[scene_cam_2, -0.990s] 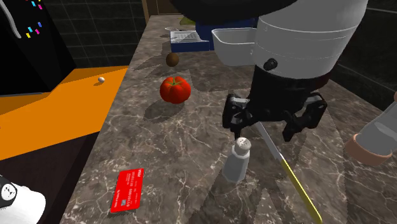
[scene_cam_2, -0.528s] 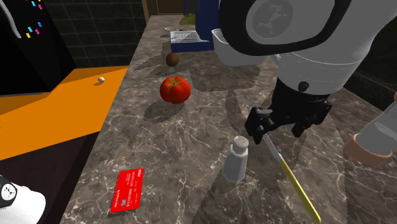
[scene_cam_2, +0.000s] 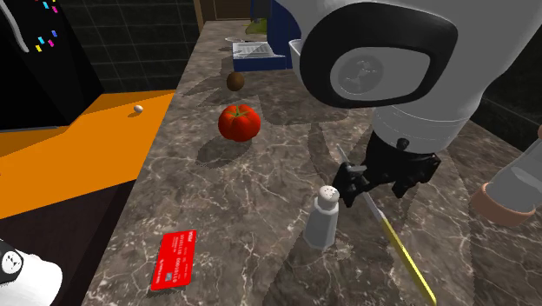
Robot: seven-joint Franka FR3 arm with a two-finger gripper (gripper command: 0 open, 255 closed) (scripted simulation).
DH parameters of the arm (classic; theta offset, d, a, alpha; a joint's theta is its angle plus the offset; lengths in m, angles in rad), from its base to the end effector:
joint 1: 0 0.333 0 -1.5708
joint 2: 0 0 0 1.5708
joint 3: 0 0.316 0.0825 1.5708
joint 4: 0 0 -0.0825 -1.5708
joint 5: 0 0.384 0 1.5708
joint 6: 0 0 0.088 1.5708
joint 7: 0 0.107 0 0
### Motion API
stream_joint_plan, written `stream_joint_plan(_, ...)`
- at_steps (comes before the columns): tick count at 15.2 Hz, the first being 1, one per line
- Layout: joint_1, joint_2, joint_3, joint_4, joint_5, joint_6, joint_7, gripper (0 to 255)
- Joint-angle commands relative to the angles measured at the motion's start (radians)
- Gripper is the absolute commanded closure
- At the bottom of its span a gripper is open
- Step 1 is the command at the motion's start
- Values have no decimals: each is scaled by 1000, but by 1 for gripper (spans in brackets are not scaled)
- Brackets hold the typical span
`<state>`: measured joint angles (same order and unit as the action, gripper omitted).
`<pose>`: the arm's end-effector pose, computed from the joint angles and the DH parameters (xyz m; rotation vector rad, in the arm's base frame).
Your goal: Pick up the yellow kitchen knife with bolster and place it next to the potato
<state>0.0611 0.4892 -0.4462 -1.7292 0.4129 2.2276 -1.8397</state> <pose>0.6345 -0.2109 0.3284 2.5230 1.8479 0.2341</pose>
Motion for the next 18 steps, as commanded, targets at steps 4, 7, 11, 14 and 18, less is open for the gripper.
stream_joint_plan(4,0,2,1,1,1,2,0,0)
stream_joint_plan(7,0,2,1,0,1,2,0,255)
stream_joint_plan(11,0,2,1,0,1,2,0,255)
stream_joint_plan(14,0,2,1,0,1,2,0,255)
stream_joint_plan(18,4,-18,-7,13,-13,-27,11,255)
